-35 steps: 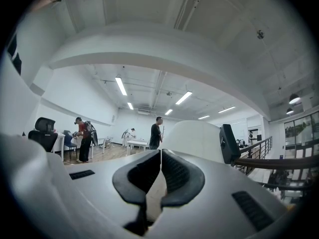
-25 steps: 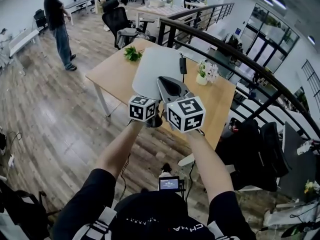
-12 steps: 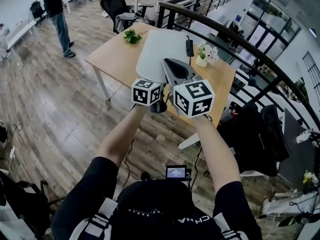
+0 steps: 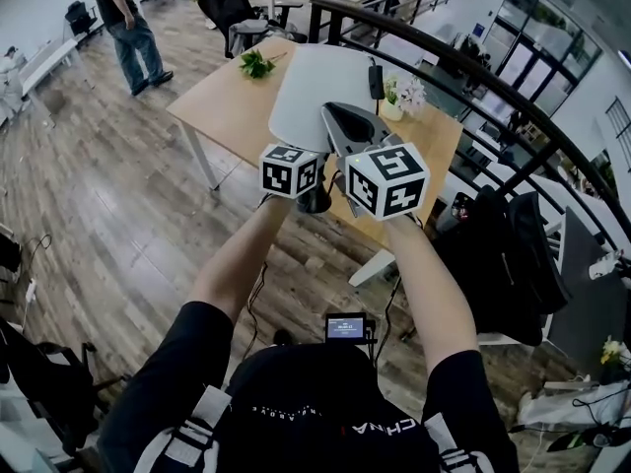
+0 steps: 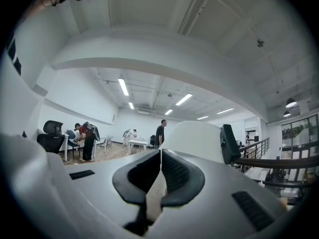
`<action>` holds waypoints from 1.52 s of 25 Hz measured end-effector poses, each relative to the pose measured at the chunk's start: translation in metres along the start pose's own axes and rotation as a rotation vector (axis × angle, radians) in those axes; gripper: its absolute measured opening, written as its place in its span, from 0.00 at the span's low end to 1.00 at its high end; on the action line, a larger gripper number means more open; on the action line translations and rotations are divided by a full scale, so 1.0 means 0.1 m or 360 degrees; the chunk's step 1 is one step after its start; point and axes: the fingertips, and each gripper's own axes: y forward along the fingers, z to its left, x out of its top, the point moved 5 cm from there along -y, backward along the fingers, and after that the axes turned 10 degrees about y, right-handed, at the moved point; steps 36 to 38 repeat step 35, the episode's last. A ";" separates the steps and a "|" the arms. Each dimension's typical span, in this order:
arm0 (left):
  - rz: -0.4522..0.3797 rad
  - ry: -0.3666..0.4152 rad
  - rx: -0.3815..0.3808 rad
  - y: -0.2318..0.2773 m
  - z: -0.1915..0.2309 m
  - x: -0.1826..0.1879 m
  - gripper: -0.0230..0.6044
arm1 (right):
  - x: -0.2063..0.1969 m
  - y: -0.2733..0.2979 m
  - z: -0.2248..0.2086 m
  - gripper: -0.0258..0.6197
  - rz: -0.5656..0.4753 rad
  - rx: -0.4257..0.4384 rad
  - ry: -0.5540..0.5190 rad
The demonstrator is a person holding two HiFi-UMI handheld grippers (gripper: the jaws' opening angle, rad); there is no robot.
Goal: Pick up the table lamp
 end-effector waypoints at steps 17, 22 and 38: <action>0.0008 0.0032 0.0037 0.12 -0.28 0.12 0.16 | 0.11 -0.30 -0.17 0.09 -0.0035 0.0043 -0.0006; 0.0006 0.0044 0.0033 0.15 -0.30 0.16 0.16 | 0.14 -0.32 -0.20 0.09 -0.0040 0.0044 0.0002; 0.0026 0.0032 0.0029 0.23 -0.39 0.06 0.16 | 0.06 -0.40 -0.30 0.09 -0.0017 0.0057 0.0022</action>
